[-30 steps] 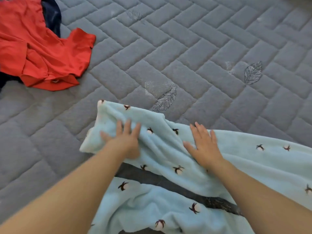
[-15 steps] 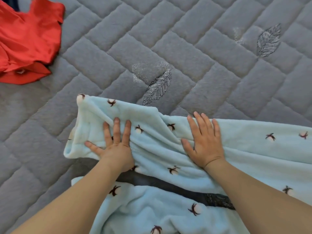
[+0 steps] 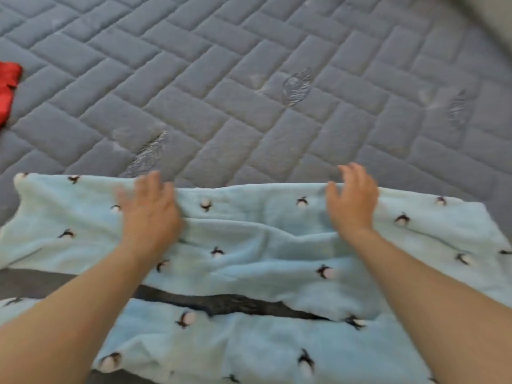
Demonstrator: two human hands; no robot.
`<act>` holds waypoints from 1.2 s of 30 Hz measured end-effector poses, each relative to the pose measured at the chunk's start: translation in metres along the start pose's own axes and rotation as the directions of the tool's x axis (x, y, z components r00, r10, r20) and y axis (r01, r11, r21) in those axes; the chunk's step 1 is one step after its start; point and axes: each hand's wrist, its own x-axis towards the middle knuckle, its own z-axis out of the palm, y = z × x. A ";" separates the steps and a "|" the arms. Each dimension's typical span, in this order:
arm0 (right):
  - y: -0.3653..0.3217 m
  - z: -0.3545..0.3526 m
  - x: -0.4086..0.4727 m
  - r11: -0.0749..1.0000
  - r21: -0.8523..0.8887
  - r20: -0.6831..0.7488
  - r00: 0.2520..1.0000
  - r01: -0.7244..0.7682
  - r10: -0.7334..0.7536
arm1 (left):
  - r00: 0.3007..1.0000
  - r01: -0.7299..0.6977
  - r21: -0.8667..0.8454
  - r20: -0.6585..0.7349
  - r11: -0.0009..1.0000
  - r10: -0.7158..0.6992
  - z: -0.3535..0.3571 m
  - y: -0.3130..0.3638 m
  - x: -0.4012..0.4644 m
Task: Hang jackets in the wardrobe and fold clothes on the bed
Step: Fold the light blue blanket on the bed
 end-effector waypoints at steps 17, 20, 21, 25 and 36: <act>0.197 -0.091 0.127 0.834 0.168 -0.238 0.799 -0.526 0.552 | 0.929 0.073 -0.395 -0.308 0.916 -0.207 -0.052 0.324 0.130; 0.208 -0.074 0.151 0.834 0.025 -0.231 0.809 -0.551 0.541 | 0.979 0.124 -0.422 -0.093 0.898 -0.179 -0.015 0.346 0.106; 0.209 -0.062 0.144 0.859 -0.038 -0.204 0.845 -0.511 0.494 | 0.989 0.138 -0.367 -0.001 0.920 -0.149 0.004 0.349 0.092; 0.200 -0.010 0.065 0.974 -0.226 -0.006 1.000 0.010 -0.012 | 0.988 0.157 -0.256 0.043 0.954 -0.151 0.051 0.348 0.085; 0.202 0.001 0.063 0.950 -0.290 0.192 0.979 0.115 -0.060 | 0.985 0.171 -0.229 0.070 0.958 -0.159 0.047 0.349 0.090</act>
